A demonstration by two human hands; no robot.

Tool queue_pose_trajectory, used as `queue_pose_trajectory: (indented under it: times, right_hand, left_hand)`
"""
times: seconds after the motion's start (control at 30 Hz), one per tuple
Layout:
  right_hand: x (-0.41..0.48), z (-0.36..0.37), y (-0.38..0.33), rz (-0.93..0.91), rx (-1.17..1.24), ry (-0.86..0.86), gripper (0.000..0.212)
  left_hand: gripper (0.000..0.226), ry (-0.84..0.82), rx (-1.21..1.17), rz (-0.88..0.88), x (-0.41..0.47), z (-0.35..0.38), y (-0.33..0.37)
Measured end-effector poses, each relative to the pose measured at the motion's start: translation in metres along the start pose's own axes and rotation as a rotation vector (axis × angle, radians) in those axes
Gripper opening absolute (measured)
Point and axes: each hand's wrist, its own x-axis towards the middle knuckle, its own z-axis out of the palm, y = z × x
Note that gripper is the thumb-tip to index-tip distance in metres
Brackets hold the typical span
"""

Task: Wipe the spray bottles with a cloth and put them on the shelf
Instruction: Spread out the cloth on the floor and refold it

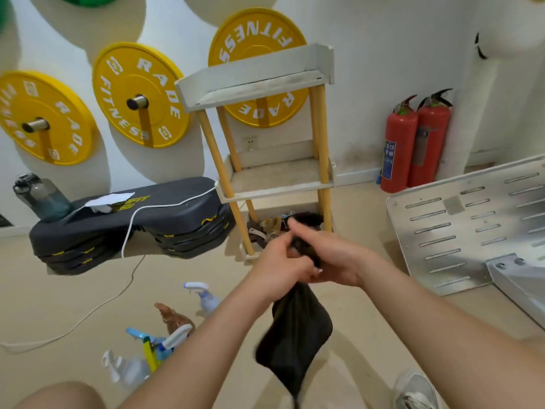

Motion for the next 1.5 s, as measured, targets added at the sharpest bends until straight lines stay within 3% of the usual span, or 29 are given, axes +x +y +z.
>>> queue_pose_trajectory:
  times: [0.07,0.2,0.3,0.4,0.5,0.53,0.67,0.73,0.8,0.9,0.93,1.0,1.03,1.13,1.2,1.27,1.37,1.43,1.5]
  right_hand:
    - [-0.001,0.004,-0.007,-0.064,-0.118,0.048,0.046]
    - [-0.009,0.003,-0.038,-0.112,-0.211,-0.077,0.029]
    - [-0.014,0.006,-0.069,-0.139,-0.245,-0.186,0.027]
    - [-0.017,0.001,-0.096,-0.210,-0.292,-0.186,0.042]
    - [-0.015,-0.017,-0.113,-0.214,-0.212,-0.081,0.045]
    - [-0.014,-0.025,-0.115,-0.217,-0.157,-0.028,0.044]
    - [-0.010,-0.044,-0.109,-0.216,-0.046,0.265,0.031]
    - [-0.007,-0.046,-0.103,-0.211,0.053,0.361,0.029]
    - [0.000,-0.048,-0.104,-0.215,0.229,0.420,0.030]
    - [0.021,-0.052,-0.115,-0.179,0.396,0.418,0.034]
    - [0.034,-0.054,-0.117,-0.153,0.430,0.397,0.036]
    - [0.063,-0.058,-0.116,-0.094,0.458,0.354,0.040]
    - [0.081,-0.060,-0.114,-0.063,0.448,0.331,0.040]
    - [0.141,-0.065,-0.098,0.038,0.348,0.181,0.050]
    - [0.183,-0.061,-0.084,0.049,0.193,0.063,0.051]
    - [0.222,-0.050,-0.072,0.043,-0.083,-0.034,0.048]
    - [0.273,-0.031,-0.060,0.027,-0.589,0.098,0.030]
    - [0.297,-0.017,-0.060,0.011,-0.584,0.195,0.025]
    - [0.315,0.003,-0.070,0.002,-0.421,0.261,0.027]
  left_hand:
    - [0.047,-0.091,-0.100,-0.030,-0.010,-0.015,0.003]
    - [0.042,0.282,0.081,0.087,-0.003,-0.066,-0.002]
    - [0.054,0.107,0.160,0.135,0.015,-0.085,-0.007]
    - [0.019,-0.019,0.345,0.102,0.032,-0.087,-0.006]
    - [0.008,-0.190,0.209,0.061,0.043,-0.100,-0.016]
    - [0.010,-0.178,0.123,0.061,0.044,-0.105,-0.020]
    - [0.016,0.266,0.023,0.165,0.051,-0.123,-0.016]
    - [0.013,0.305,-0.055,0.222,0.055,-0.132,0.005]
    - [0.013,0.099,-0.046,0.158,0.058,-0.148,0.032]
    - [0.052,-0.355,0.377,-0.113,0.072,-0.174,0.047]
    - [0.048,-0.432,0.506,-0.170,0.080,-0.180,0.039]
    - [0.027,-0.419,0.571,-0.194,0.102,-0.194,0.005]
    - [0.024,-0.372,0.484,-0.180,0.114,-0.203,-0.018]
    - [0.025,-0.172,-0.122,-0.153,0.151,-0.220,-0.080]
    - [0.019,-0.006,-0.350,-0.083,0.179,-0.221,-0.105]
    - [0.024,0.081,-0.407,-0.028,0.205,-0.224,-0.121]
    - [0.041,-0.039,-0.482,-0.082,0.224,-0.250,-0.130]
    - [0.059,-0.146,-0.463,-0.172,0.226,-0.275,-0.132]
    - [0.062,-0.007,-0.409,-0.225,0.227,-0.296,-0.131]
